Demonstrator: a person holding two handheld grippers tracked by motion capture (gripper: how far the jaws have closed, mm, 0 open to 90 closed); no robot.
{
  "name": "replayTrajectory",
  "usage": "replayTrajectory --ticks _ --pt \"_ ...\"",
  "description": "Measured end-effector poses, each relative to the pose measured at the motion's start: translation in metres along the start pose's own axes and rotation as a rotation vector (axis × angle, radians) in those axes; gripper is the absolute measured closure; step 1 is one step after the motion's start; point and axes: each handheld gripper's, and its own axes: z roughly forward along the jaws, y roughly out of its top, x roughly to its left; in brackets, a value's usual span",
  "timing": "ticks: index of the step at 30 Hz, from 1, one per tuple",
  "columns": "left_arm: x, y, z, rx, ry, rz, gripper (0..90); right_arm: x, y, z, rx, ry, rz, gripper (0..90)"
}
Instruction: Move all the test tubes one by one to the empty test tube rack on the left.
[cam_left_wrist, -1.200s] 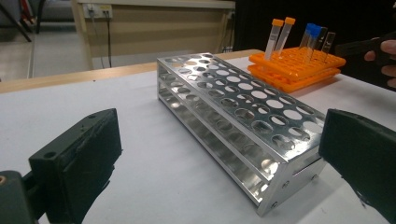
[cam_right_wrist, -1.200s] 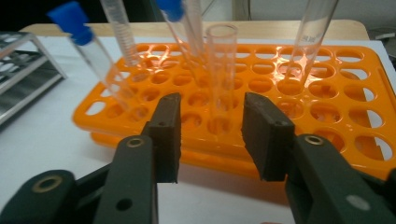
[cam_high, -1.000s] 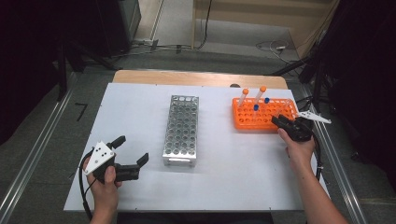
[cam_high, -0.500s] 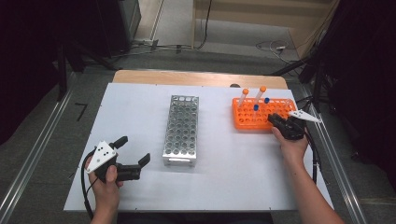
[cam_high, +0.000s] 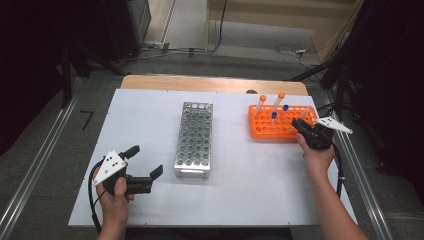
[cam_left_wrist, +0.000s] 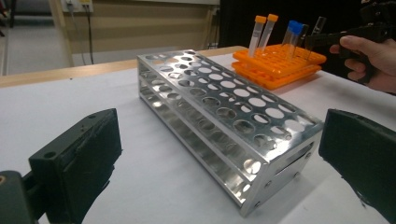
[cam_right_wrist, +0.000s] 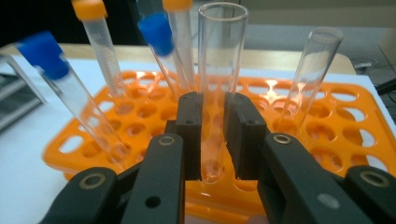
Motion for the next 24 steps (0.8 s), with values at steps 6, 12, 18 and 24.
replayTrajectory --ticks 6,12,18,24 --pt "-0.004 0.009 0.004 0.008 -0.012 -0.005 0.0 0.003 0.008 -0.014 -0.015 0.029 -0.004 74.3" --pt "-0.013 0.025 0.011 0.005 -0.028 0.012 0.0 0.019 0.014 -0.035 -0.009 0.097 -0.045 74.3" --pt "-0.019 0.038 0.020 -0.003 -0.032 0.038 0.0 0.043 0.016 -0.050 0.006 0.168 -0.075 74.3" --pt "-0.026 0.049 0.031 -0.011 -0.052 0.048 0.0 0.066 0.012 -0.063 0.022 0.219 -0.118 74.2"
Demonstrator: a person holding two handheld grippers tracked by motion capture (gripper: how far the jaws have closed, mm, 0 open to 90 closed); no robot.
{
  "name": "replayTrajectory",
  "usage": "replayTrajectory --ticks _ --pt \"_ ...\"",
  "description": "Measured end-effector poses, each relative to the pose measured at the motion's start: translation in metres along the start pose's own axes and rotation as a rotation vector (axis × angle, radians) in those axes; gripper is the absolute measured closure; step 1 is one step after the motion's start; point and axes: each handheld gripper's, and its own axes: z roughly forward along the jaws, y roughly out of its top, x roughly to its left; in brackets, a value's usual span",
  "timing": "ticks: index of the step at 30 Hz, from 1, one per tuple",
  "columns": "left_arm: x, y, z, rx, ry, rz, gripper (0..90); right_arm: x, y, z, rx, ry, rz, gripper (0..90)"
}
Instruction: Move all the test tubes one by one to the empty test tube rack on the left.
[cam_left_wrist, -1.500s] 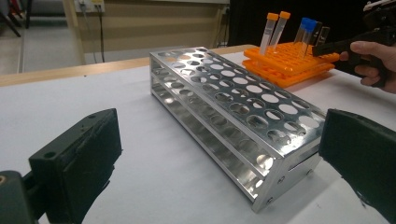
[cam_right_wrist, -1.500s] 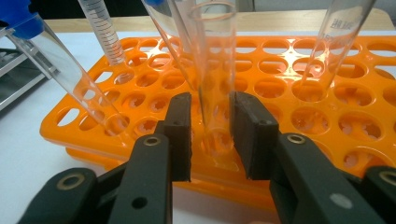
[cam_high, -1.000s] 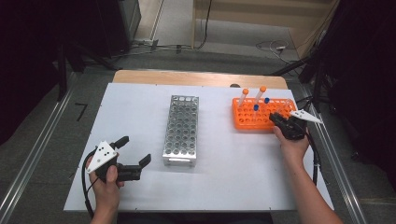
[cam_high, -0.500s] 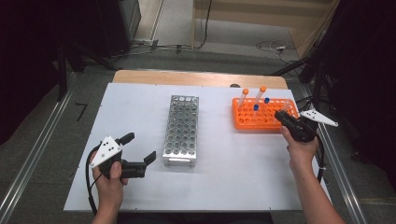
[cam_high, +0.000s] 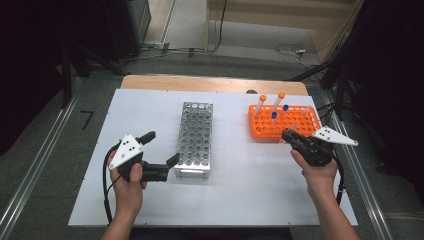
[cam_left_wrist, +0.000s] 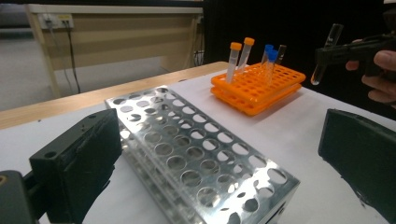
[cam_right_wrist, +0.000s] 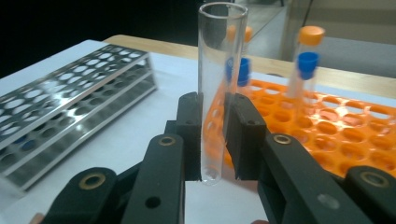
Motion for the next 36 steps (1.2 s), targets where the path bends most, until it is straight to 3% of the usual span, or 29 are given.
replayTrajectory --ticks 5,12,16,22,24,27,31,36 --pt "-0.007 0.006 0.012 -0.008 -0.002 0.017 0.0 0.020 -0.005 -0.001 0.018 0.058 -0.008 74.2" --pt "-0.014 0.012 0.033 -0.009 -0.026 0.003 0.2 0.047 -0.010 0.002 0.043 0.120 -0.037 74.2" --pt "-0.023 0.012 0.044 0.036 -0.002 -0.007 2.5 0.064 -0.014 0.006 0.054 0.173 -0.053 74.2" --pt "-0.035 0.009 0.054 0.076 -0.075 -0.030 5.2 0.089 -0.023 0.016 0.083 0.212 -0.135 74.2" --pt "-0.044 0.010 0.058 0.103 -0.086 -0.024 10.3 0.095 -0.024 0.020 0.089 0.215 -0.164 74.3" --pt "-0.056 0.010 0.063 0.140 -0.063 -0.011 25.0 0.105 -0.026 0.024 0.102 0.214 -0.208 74.3" --pt "-0.063 0.009 0.067 0.170 -0.082 -0.003 34.2 0.113 -0.029 0.028 0.119 0.212 -0.250 74.3" --pt "-0.076 0.009 0.071 0.191 -0.170 0.016 45.4 0.122 -0.032 0.032 0.137 0.197 -0.310 74.3"
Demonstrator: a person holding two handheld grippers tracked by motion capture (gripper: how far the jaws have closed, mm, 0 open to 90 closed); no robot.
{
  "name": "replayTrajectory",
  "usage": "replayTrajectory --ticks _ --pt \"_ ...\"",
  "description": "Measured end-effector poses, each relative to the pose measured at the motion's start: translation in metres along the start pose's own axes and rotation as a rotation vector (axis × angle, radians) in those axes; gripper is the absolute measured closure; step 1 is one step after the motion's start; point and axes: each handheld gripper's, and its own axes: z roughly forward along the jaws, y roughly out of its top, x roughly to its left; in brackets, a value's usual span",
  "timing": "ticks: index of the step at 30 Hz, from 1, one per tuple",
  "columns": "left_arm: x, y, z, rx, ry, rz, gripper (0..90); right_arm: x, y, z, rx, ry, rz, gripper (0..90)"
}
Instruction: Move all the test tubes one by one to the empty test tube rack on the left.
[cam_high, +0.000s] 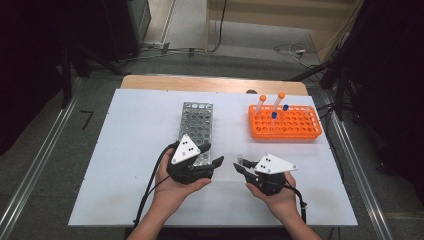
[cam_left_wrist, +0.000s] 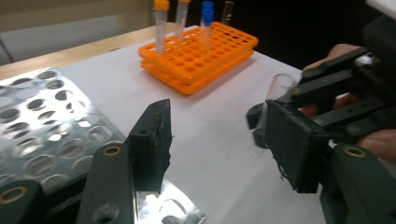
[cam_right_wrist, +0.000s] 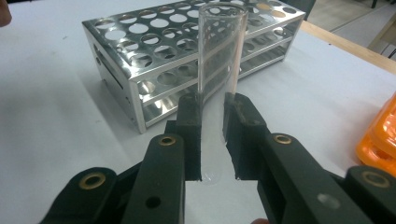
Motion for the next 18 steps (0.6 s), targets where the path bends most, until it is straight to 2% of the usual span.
replayTrajectory --ticks 6,18 --pt "-0.007 -0.001 0.006 0.022 -0.064 -0.002 56.7 0.008 0.002 0.005 0.013 0.008 -0.037 74.3" --pt "-0.020 -0.002 0.017 0.055 -0.096 0.020 67.8 0.022 0.005 0.009 0.026 0.026 -0.079 74.3"
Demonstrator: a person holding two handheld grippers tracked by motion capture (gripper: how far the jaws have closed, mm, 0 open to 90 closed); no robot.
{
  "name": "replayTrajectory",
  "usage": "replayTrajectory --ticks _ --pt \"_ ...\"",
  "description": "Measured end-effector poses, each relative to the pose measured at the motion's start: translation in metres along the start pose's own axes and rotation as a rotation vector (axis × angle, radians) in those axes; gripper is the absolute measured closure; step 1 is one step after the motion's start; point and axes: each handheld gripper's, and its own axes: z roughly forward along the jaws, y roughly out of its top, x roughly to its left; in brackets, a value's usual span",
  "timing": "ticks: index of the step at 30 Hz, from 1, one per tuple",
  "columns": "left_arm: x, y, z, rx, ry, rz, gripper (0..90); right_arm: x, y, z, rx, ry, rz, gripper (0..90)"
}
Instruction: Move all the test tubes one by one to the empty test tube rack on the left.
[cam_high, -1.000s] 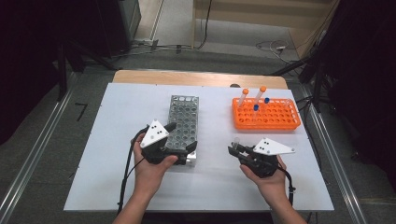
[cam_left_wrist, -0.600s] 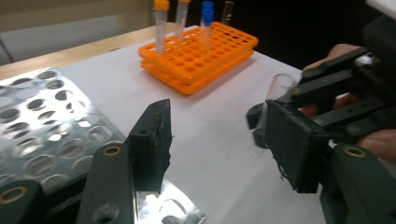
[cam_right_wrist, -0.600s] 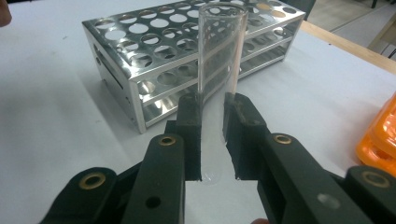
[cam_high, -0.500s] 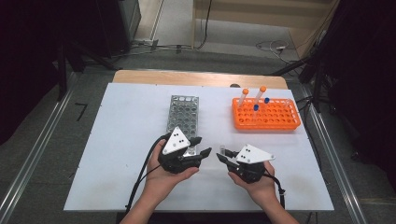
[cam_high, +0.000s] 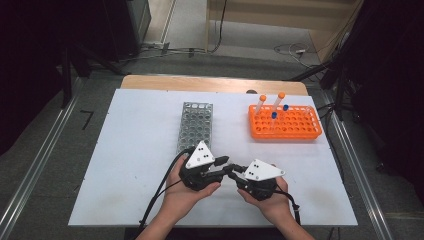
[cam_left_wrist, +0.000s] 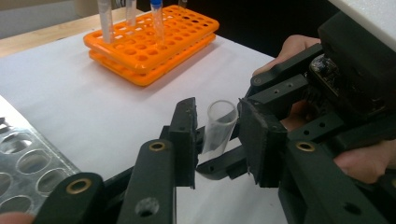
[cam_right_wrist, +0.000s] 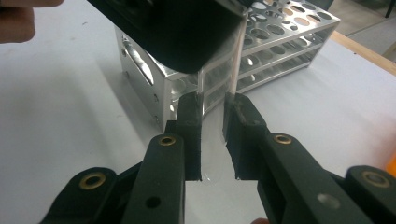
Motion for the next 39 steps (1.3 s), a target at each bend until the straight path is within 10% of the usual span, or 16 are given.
replayTrajectory --ticks 20,29,39 --pt "-0.003 -0.002 0.004 0.035 0.030 0.016 76.2 0.005 -0.001 0.002 -0.010 -0.001 -0.007 71.9" --pt "0.003 0.000 -0.001 0.016 0.042 0.008 76.3 -0.006 -0.008 -0.005 -0.067 0.030 0.101 28.5" --pt "0.017 0.008 -0.006 0.004 0.081 -0.006 76.3 -0.036 -0.023 -0.037 -0.133 0.019 0.189 4.7"
